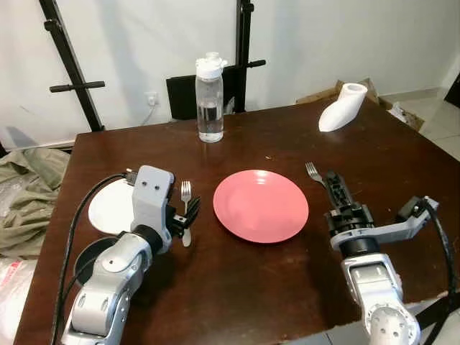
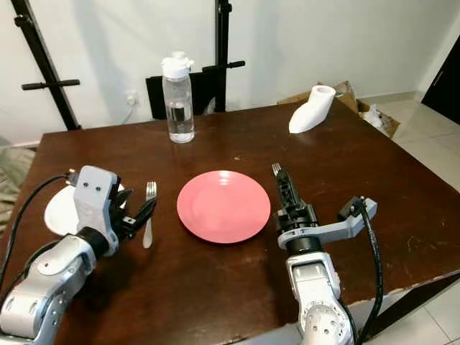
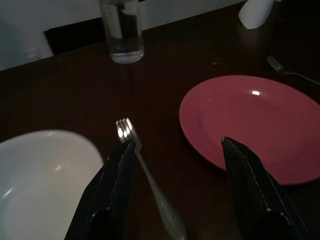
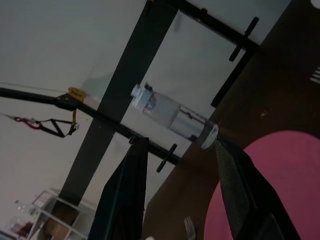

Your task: Setting the table

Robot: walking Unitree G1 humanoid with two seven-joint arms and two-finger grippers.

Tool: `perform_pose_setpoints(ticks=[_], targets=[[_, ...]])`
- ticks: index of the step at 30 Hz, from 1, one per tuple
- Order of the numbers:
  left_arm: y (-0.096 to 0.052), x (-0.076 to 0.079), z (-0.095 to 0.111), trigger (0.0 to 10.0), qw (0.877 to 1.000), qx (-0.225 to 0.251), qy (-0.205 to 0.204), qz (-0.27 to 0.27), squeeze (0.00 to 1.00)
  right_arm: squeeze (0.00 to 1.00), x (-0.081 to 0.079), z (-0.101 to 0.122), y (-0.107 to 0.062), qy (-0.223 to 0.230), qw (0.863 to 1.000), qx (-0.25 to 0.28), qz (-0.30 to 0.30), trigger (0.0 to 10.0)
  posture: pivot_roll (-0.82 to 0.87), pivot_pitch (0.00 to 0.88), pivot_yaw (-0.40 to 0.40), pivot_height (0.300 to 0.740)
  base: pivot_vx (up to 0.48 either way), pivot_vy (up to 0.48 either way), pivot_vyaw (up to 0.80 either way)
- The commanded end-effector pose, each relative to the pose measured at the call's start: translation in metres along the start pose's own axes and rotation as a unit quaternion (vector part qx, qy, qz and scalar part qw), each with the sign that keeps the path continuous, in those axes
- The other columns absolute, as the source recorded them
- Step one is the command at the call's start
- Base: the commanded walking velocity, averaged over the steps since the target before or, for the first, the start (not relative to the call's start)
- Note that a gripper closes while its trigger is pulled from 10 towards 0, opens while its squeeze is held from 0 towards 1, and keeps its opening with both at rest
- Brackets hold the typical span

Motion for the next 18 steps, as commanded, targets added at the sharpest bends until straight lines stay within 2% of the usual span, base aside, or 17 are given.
perform_pose_setpoints(ticks=[1, 18], targets=[[-0.0012, -0.0022, -0.0079, 10.0, 1.000, -0.012, -0.006, 0.005, 0.00, 0.00, 0.0055, -0.0007, -0.0031, -0.001, 1.000, -0.002, -0.011, 10.0, 0.10, 0.107, 0.108, 0.740, -0.304, 0.000, 0.00], [-0.0045, -0.0077, -0.0103, 10.0, 1.000, -0.015, -0.002, 0.015, 0.00, 0.00, 0.0099, -0.0057, -0.0089, -0.007, 1.000, -0.020, -0.017, 10.0, 0.10, 0.113, 0.098, 0.740, -0.302, 0.000, 0.00]])
Point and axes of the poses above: a point about 5 cm out from each wrist's last joint towards the gripper, its own y axis pointing out of the wrist towards the gripper, its own z axis along the axis of the wrist's last joint, x = y × z, the point moved 3 cm from there along y, pointing out of the wrist towards the gripper, and after that the axes turned 5 degrees about y, right-handed, at the moved point
